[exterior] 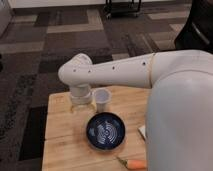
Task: Place the pepper in the ceramic cup
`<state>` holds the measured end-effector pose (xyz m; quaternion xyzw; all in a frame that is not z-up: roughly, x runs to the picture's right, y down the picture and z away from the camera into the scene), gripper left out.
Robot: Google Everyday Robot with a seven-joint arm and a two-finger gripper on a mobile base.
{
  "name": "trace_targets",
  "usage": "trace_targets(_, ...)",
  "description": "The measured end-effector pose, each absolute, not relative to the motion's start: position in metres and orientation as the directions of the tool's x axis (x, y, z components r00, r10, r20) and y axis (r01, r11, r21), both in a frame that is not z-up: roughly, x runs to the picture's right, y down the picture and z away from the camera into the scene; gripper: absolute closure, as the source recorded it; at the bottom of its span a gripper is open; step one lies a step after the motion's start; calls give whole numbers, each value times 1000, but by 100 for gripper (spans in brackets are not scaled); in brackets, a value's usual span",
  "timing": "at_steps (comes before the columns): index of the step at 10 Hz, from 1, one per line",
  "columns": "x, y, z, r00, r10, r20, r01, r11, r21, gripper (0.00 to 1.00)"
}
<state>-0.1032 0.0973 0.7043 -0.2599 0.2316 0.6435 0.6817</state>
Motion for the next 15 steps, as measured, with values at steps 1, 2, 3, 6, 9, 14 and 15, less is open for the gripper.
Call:
trace_targets(1, -103, 97, 704, 65, 757, -650, -998, 37, -56, 35)
trace_targets(2, -103, 97, 704, 64, 757, -650, -998, 37, -56, 35)
trace_targets(3, -103, 97, 704, 65, 757, -650, -998, 37, -56, 35)
trace_targets(6, -102, 99, 705, 88, 754, -651, -996, 55, -70, 35)
trace_targets(9, -76, 102, 702, 160, 738, -656, -987, 131, -94, 35)
trace_targets(14, -28, 123, 675, 456, 590, -666, -885, 377, -273, 35)
trace_targets(15, -25, 126, 669, 545, 539, -642, -831, 450, -327, 35)
